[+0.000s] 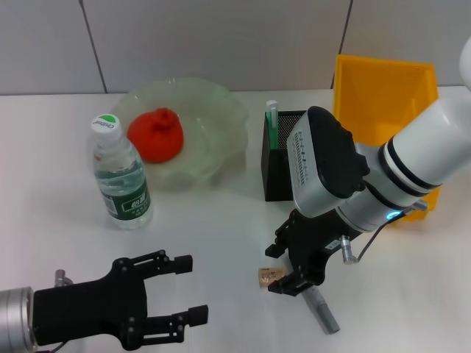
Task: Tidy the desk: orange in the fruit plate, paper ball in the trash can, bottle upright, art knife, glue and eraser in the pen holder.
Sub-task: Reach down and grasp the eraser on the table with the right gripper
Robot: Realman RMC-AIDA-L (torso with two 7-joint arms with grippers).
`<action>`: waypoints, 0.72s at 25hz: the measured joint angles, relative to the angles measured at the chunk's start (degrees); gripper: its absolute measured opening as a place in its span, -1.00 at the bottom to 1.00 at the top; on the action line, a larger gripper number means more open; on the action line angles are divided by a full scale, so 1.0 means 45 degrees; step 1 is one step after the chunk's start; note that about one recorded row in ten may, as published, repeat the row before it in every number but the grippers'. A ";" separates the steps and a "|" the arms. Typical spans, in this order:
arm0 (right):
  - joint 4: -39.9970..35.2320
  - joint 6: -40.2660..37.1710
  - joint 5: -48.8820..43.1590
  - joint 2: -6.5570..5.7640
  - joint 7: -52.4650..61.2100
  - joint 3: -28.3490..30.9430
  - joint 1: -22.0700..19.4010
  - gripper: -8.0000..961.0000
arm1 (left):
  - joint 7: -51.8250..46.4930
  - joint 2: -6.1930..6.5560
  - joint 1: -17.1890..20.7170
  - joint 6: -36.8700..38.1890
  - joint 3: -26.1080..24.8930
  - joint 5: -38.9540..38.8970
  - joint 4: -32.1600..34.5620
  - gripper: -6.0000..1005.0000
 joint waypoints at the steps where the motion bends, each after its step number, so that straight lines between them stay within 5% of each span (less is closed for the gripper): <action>1: 0.0031 0.0046 0.0000 0.0000 -0.0001 -0.0002 0.0002 0.43 | 0.0000 0.0049 0.0002 -0.0055 0.0001 0.0010 -0.0011 0.61; 11: 0.0326 0.0249 0.0083 0.0001 -0.0108 -0.0057 0.0122 0.20 | 0.0049 0.0317 0.0220 -0.1032 0.0030 0.0089 0.0042 0.61; 18: 0.0592 0.0603 0.0211 0.0001 -0.0141 -0.0530 0.0195 0.21 | 0.0007 0.0404 0.0191 -0.1383 0.0096 0.0303 0.0056 0.61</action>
